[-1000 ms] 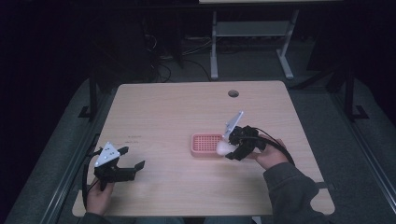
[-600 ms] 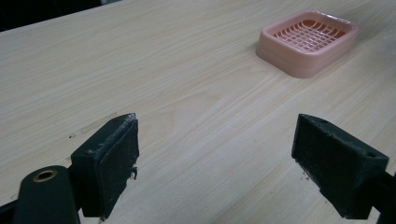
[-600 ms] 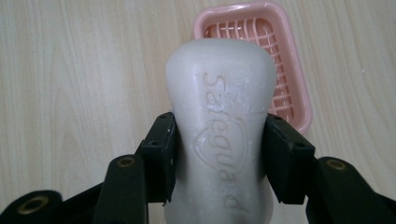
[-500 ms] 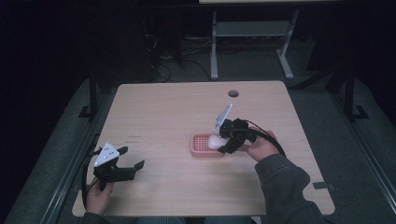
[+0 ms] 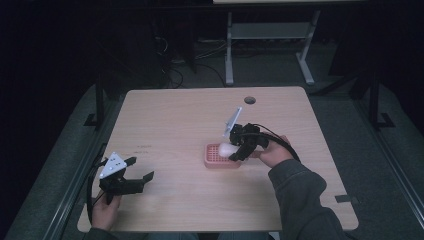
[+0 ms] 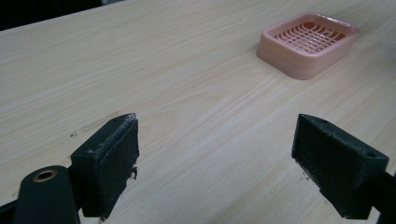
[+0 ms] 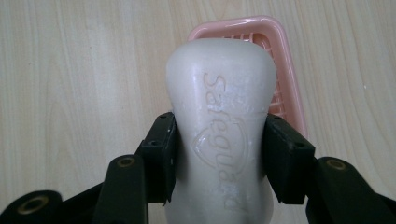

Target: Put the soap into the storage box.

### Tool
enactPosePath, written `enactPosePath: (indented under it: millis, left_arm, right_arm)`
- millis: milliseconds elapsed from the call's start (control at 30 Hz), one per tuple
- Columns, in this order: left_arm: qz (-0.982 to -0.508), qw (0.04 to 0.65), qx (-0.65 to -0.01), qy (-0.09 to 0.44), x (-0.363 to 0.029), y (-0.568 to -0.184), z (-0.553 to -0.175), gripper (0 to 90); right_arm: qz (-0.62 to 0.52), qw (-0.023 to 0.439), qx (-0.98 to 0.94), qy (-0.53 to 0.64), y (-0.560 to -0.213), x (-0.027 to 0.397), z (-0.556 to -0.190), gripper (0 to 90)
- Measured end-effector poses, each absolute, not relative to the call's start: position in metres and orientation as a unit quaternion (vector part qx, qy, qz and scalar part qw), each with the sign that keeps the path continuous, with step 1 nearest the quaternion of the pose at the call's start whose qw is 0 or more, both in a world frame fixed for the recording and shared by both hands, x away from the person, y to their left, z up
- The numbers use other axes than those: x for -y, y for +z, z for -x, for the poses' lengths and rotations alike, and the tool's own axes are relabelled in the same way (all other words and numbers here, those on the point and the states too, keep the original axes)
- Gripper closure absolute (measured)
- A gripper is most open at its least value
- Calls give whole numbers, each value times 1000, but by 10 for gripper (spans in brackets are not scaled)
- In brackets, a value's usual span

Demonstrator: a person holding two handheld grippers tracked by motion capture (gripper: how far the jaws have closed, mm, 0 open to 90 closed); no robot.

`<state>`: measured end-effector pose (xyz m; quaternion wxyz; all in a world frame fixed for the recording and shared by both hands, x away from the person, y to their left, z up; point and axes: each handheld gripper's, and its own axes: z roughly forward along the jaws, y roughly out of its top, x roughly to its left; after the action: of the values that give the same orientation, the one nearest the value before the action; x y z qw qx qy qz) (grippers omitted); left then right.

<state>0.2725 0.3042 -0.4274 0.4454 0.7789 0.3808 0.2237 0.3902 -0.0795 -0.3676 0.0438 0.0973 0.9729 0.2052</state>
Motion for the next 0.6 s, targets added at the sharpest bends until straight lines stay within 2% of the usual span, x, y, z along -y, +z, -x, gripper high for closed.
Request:
enactPosePath:
  millis: [600]
  left_arm:
    - [-775, 449, -384, 225, -306, -427, -272, 146]
  right_arm:
    - [-83, 31, -977, 195, -376, 52, -410, 489]
